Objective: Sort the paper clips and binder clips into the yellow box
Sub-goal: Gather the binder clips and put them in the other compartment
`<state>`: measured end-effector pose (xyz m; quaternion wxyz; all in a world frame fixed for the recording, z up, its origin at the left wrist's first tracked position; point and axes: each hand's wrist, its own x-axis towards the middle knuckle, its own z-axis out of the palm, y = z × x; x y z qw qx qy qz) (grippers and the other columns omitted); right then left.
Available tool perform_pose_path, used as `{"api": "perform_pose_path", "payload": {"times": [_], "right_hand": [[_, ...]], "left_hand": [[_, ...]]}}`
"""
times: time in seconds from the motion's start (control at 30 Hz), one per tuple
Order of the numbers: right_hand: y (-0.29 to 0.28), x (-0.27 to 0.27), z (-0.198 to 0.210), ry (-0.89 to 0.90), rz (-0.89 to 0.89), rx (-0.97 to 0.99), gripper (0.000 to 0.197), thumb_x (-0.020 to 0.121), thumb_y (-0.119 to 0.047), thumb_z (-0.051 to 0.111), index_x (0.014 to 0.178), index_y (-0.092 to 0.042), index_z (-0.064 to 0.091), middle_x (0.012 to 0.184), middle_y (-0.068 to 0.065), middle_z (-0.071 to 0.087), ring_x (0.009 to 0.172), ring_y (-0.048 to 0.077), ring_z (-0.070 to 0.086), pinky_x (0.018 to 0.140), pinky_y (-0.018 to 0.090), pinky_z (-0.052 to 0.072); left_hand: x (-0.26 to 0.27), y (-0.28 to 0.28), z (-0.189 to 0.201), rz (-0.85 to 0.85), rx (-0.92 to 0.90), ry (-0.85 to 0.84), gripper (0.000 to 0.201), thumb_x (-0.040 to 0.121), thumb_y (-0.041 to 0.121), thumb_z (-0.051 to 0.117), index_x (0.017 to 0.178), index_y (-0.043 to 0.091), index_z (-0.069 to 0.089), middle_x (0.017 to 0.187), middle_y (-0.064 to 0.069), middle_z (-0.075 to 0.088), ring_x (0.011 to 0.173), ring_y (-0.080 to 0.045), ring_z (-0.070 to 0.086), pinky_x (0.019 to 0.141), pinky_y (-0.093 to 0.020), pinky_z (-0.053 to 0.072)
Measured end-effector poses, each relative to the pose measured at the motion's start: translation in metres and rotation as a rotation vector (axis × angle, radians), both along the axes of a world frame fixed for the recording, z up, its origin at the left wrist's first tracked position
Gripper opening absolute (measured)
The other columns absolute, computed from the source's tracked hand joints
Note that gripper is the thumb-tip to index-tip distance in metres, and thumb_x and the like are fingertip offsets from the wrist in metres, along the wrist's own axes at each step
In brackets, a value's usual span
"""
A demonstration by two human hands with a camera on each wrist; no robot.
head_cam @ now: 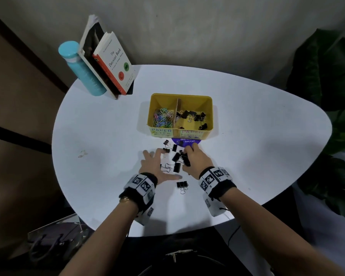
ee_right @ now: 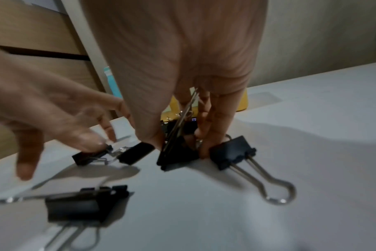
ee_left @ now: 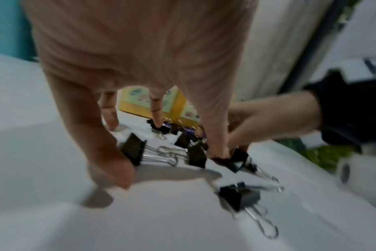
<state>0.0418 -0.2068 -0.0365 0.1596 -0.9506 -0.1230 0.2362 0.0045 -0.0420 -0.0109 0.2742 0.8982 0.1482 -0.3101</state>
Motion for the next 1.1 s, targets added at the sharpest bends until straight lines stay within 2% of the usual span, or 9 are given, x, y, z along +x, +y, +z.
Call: {"api": "perform_pose_path", "payload": {"times": [0.17,0.37,0.47,0.57,0.7,0.83,0.93,1.03,1.1], "right_hand": [[-0.015,-0.002,0.007,-0.03,-0.116,0.035,0.044,0.068,-0.022,0.074,0.106,-0.014,0.054,0.105,0.007,0.052,0.091,0.028,0.057,0.071,0.034,0.049],[-0.034,0.011,0.049,-0.091,-0.321,0.314,0.037,0.066,-0.02,0.078,0.098,-0.019,0.061,0.092,0.003,0.058,0.081,0.021,0.059,0.062,0.024,0.047],[-0.033,0.035,0.088,-0.24,-0.364,0.5,0.034,0.07,-0.022,0.079,0.099,-0.018,0.062,0.092,0.0,0.059,0.076,0.01,0.056,0.059,0.012,0.041],[-0.031,0.068,0.112,-0.41,-0.42,0.582,0.034,0.071,-0.026,0.078,0.1,-0.016,0.062,0.093,0.007,0.063,0.077,0.016,0.059,0.069,0.023,0.051],[-0.03,0.093,0.107,-0.308,-0.377,0.426,0.053,0.074,-0.038,0.077,0.117,-0.018,0.055,0.111,0.01,0.056,0.093,0.02,0.059,0.082,0.033,0.053],[-0.051,0.065,0.085,-0.403,-0.399,0.292,0.036,0.081,-0.037,0.068,0.11,-0.019,0.056,0.107,0.007,0.056,0.085,0.018,0.061,0.07,0.031,0.053],[-0.069,0.028,0.057,-0.179,-0.347,0.261,0.028,0.081,-0.04,0.067,0.1,-0.021,0.059,0.097,0.002,0.061,0.075,0.013,0.061,0.071,0.035,0.056],[-0.07,-0.008,0.037,0.191,-0.197,0.119,0.074,0.056,-0.071,0.071,0.114,-0.03,0.05,0.113,-0.002,0.051,0.089,0.013,0.058,0.085,0.039,0.052],[-0.059,-0.026,0.03,0.258,-0.15,0.067,0.096,0.042,-0.077,0.073,0.119,-0.031,0.04,0.119,-0.003,0.037,0.096,0.018,0.056,0.087,0.04,0.05]], "left_hand": [[0.008,-0.038,-0.003,-0.105,0.201,-0.063,0.085,0.055,0.062,0.076,0.117,0.02,0.036,0.133,-0.011,0.022,0.116,-0.036,0.032,0.081,-0.045,0.049],[0.002,-0.049,-0.02,-0.146,0.237,-0.174,0.046,0.083,0.015,0.066,0.123,0.021,0.043,0.132,-0.013,0.032,0.118,-0.037,0.031,0.062,-0.035,0.046],[-0.008,-0.042,-0.027,-0.222,0.261,-0.225,0.045,0.086,0.006,0.059,0.126,0.018,0.044,0.129,-0.013,0.037,0.116,-0.036,0.035,0.065,-0.033,0.045],[-0.014,-0.031,-0.027,-0.267,0.246,-0.262,0.041,0.088,0.005,0.054,0.128,0.013,0.046,0.127,-0.016,0.04,0.114,-0.035,0.037,0.078,-0.036,0.049],[-0.014,-0.015,-0.022,-0.221,0.157,-0.254,0.027,0.087,0.011,0.056,0.114,0.009,0.055,0.12,-0.015,0.042,0.109,-0.031,0.041,0.084,-0.037,0.05],[-0.009,-0.004,-0.018,-0.138,0.006,-0.262,0.03,0.071,0.003,0.066,0.099,0.011,0.061,0.102,-0.01,0.043,0.092,-0.028,0.048,0.082,-0.037,0.05],[-0.005,-0.001,-0.011,-0.2,0.005,-0.217,0.03,0.064,-0.002,0.067,0.09,0.012,0.059,0.091,-0.004,0.041,0.079,-0.024,0.047,0.071,-0.03,0.047],[0.0,0.003,-0.009,-0.229,-0.011,-0.19,0.028,0.062,-0.005,0.07,0.074,0.016,0.056,0.089,-0.003,0.044,0.077,-0.024,0.053,0.067,-0.027,0.045],[0.001,0.005,-0.01,-0.235,-0.029,-0.202,0.028,0.065,-0.006,0.067,0.071,0.019,0.056,0.091,-0.002,0.043,0.078,-0.022,0.054,0.068,-0.024,0.043]]}}
